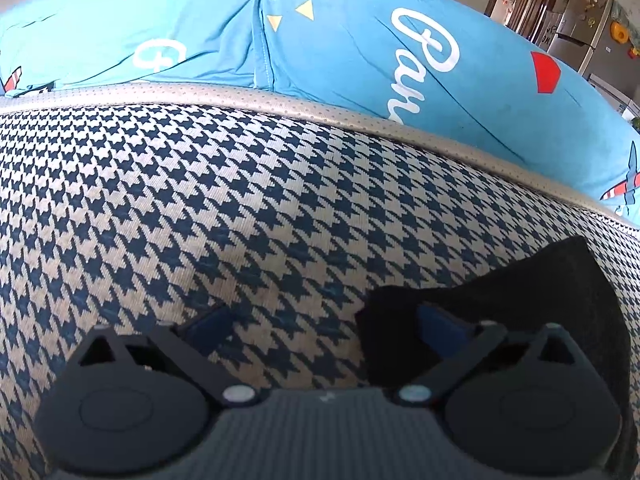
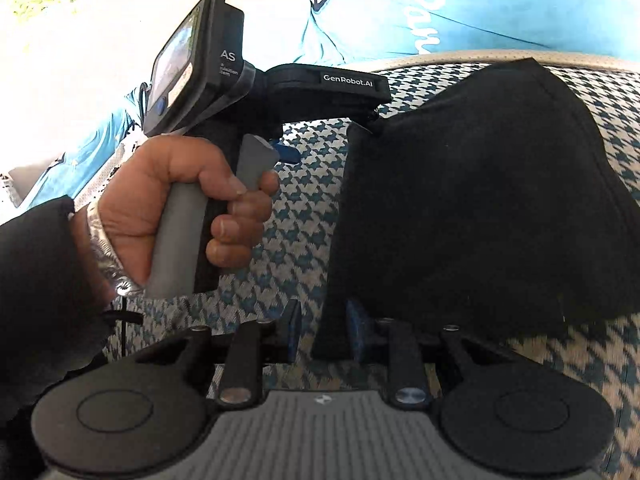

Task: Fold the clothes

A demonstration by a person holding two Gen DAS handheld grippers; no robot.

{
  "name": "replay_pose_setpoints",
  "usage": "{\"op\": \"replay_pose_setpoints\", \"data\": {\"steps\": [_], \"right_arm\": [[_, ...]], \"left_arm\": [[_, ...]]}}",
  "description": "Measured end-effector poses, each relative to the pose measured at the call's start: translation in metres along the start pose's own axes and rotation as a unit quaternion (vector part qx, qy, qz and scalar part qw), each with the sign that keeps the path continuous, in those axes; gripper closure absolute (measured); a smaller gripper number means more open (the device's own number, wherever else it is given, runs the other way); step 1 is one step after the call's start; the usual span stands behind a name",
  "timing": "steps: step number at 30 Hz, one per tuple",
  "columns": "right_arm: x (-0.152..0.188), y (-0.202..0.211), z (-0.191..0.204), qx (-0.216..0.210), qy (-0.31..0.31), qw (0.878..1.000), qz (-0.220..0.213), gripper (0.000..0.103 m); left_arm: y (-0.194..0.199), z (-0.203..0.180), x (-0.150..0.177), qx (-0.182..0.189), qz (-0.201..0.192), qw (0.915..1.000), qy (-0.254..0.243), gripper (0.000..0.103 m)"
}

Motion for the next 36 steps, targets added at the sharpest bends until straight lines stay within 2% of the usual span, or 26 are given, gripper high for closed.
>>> {"op": "replay_pose_setpoints", "data": {"steps": [11,15,18,21,25,31,36], "right_arm": [[0.012,0.007,0.002,0.005,0.007,1.000,-0.006,0.077],[0.010,0.004,0.000,0.002,0.001,1.000,-0.004,0.076],[0.009,0.003,0.000,-0.001,-0.004,1.000,-0.002,0.074],[0.011,0.004,0.002,-0.003,0.000,1.000,-0.002,0.070],[0.012,0.004,0.004,-0.004,0.004,1.000,-0.002,0.067],[0.012,0.004,0.003,-0.008,-0.003,1.000,-0.003,0.065],[0.012,0.002,0.003,-0.011,-0.006,1.000,-0.003,0.065]], "left_arm": [[0.004,0.004,-0.003,0.008,-0.003,0.9999,0.015,0.001],[0.016,0.007,-0.008,0.029,-0.033,0.9986,0.029,0.002],[0.025,-0.003,-0.013,0.038,-0.052,0.9979,0.006,0.002],[0.026,-0.018,-0.013,0.055,-0.050,0.9970,-0.022,0.002],[0.022,-0.034,-0.011,0.056,-0.046,0.9958,-0.055,0.002],[0.005,-0.032,-0.007,0.041,-0.026,0.9975,-0.050,0.001],[0.000,-0.033,-0.009,0.044,-0.029,0.9974,-0.050,0.001]]}}
Point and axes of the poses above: each gripper's, at about its wrist camera, not at the fingertips, and y roughly against the way its jaws point, z to its left, x to its underside, the point moved 5 cm from there along -y, roughly the way its jaws point, and after that the axes turned 15 degrees about -y, right-handed, at the moved point
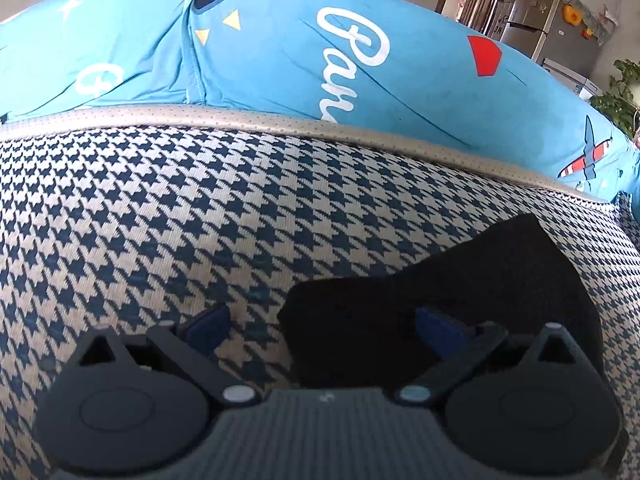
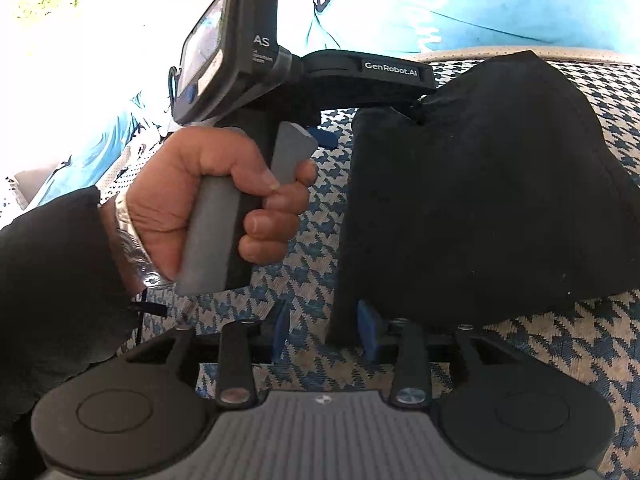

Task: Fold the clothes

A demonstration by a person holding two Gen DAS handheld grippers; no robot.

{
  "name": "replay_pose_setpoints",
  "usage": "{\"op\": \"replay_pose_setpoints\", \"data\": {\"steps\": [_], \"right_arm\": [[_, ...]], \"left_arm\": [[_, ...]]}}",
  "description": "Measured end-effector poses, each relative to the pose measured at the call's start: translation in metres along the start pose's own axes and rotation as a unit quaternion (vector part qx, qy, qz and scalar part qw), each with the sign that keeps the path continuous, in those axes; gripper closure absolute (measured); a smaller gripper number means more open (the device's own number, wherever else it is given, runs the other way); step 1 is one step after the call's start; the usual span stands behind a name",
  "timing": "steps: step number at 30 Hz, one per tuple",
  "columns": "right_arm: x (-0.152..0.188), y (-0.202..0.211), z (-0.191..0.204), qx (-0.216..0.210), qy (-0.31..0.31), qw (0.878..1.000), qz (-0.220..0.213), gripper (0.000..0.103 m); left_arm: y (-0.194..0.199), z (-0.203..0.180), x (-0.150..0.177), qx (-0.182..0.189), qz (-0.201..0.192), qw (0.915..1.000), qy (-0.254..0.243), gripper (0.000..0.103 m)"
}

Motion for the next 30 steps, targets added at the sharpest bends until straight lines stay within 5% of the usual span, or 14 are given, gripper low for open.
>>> {"op": "replay_pose_setpoints", "data": {"steps": [15,30], "right_arm": [[0.002,0.000,0.002,-0.006,0.001,1.000,0.003,0.058],[0.008,-0.006,0.017,0.004,0.045,0.999,0.005,0.041]], "left_arm": [[-0.014,0.002,-0.005,-0.020,-0.002,0.9998,0.001,0.000],[0.003,0.010,-0.002,-0.016,0.002,0.9995,0.028,0.000]]}}
Point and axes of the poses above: each gripper's, at about its wrist camera, not at the fingertips, and y roughly against the way its jaws point, z to its left, x to its underside, the point moved 5 cm from there along -y, roughly the way its jaws point, and after that the axes turned 15 degrees about -y, right-handed, at the moved point
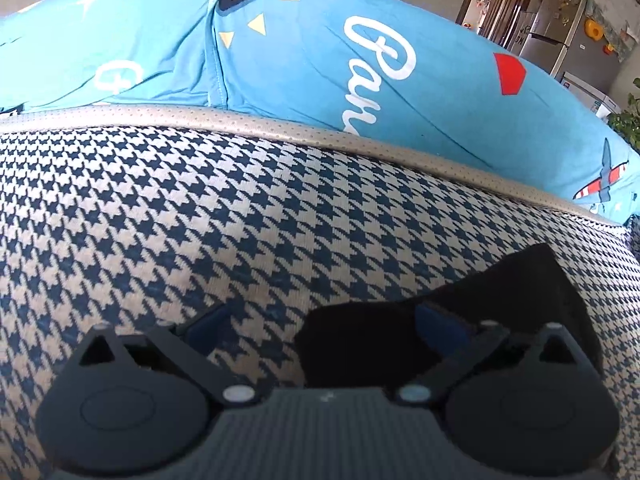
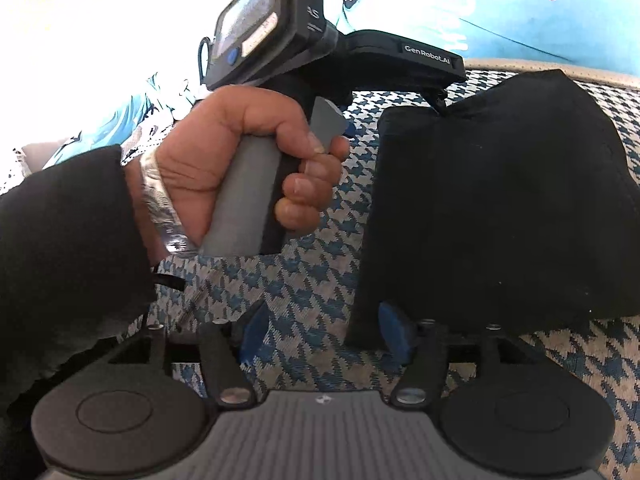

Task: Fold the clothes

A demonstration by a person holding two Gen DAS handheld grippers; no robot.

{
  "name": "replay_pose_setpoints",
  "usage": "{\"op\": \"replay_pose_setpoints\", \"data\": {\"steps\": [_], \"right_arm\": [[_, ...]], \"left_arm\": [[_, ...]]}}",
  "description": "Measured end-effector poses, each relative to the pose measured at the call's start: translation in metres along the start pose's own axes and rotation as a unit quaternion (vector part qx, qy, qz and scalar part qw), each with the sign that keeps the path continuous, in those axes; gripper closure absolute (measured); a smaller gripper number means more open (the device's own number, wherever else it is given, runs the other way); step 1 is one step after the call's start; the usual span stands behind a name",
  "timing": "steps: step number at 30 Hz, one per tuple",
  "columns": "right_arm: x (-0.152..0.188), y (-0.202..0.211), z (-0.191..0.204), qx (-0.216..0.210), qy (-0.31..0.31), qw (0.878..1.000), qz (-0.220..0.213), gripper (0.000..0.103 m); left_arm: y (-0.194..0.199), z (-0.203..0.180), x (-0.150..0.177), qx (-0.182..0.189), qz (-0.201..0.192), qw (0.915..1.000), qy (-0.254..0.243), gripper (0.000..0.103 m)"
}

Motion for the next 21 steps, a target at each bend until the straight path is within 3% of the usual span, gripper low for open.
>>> {"op": "replay_pose_setpoints", "data": {"steps": [7,12,21], "right_arm": [[-0.004,0.002,0.004,0.009,0.002,1.000,-0.004,0.041],[-0.011,0.014,0.002,0.014,-0.009,0.999,-0.035,0.041],[-0.010,0.030,-0.020,0.048,-0.072,0.993,-0.074,0.041]], "left_arm": [[0.033,0.004,0.001,-0.013,-0.005,0.9997,-0.021,0.000],[0.056,0.009,0.004,-0.021,-0.009,0.9992,-0.032,0.000],[0.086,0.013,0.027,-0.013,0.001,0.9994,-0.031,0.000]]}}
Point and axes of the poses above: each gripper's, at about its wrist camera, not at the fingertips, and y roughly against the way its jaws point, z to its left, x to its underside, the point moved 5 cm from there along -y, roughly the way its jaws point, and after that the axes turned 15 degrees about -y, right-handed, at the moved point
